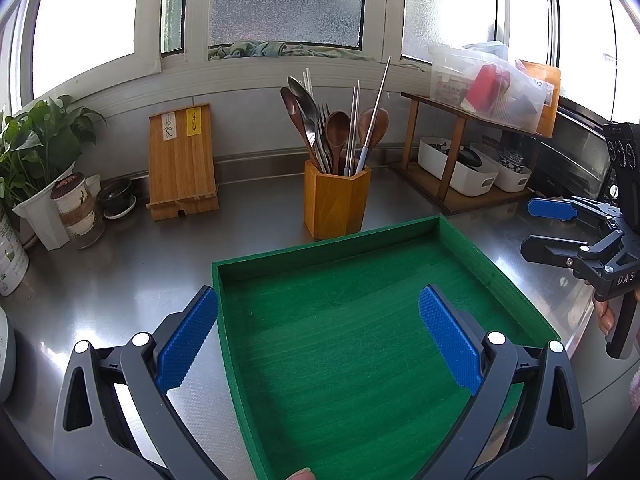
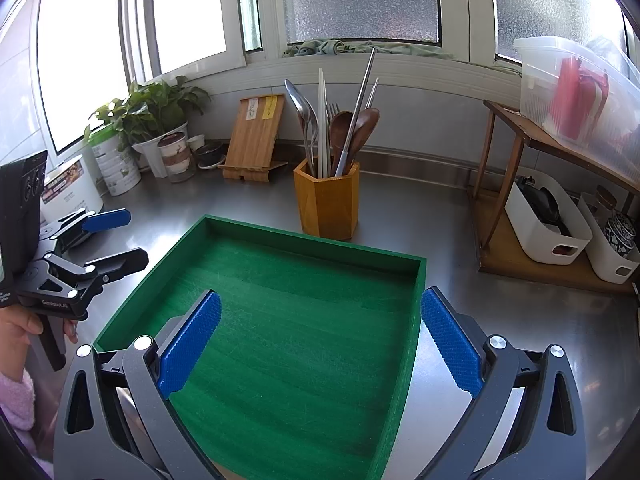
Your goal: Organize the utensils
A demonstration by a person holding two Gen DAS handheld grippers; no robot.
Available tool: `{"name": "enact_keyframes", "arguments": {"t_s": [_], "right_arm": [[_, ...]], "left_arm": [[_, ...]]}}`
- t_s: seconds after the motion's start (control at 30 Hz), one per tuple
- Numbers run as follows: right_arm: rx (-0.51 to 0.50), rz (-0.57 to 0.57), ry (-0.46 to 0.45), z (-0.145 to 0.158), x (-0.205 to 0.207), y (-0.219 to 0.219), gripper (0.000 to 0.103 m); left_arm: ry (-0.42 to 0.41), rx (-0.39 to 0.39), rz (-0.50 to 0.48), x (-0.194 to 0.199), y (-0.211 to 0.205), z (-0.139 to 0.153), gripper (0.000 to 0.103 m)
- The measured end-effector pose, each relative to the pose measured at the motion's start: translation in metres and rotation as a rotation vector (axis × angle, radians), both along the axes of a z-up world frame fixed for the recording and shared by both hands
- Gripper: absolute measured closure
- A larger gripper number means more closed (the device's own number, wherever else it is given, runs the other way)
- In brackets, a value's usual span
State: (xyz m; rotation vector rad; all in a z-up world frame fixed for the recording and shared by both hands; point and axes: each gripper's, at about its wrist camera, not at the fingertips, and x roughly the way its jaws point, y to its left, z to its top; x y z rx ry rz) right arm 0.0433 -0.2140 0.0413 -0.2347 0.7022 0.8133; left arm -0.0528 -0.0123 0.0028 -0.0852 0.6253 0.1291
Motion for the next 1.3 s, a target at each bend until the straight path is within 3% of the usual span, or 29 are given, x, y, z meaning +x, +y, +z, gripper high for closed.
{"name": "enact_keyframes", "arguments": {"t_s": [0.87, 1.3], "right_arm": [[-0.009, 0.009, 0.007, -0.0012, 0.0001, -0.0001, 0.004], [-0.013, 0.009, 0.009, -0.0025, 0.0005, 0.0012, 0.004]], "left_arm": [[-0.001, 0.003, 0.0, 0.0014, -0.0009, 0.0007, 0.008], [-0.005, -0.037, 0.006, 0.0011, 0.004, 0.0, 0.008]]}}
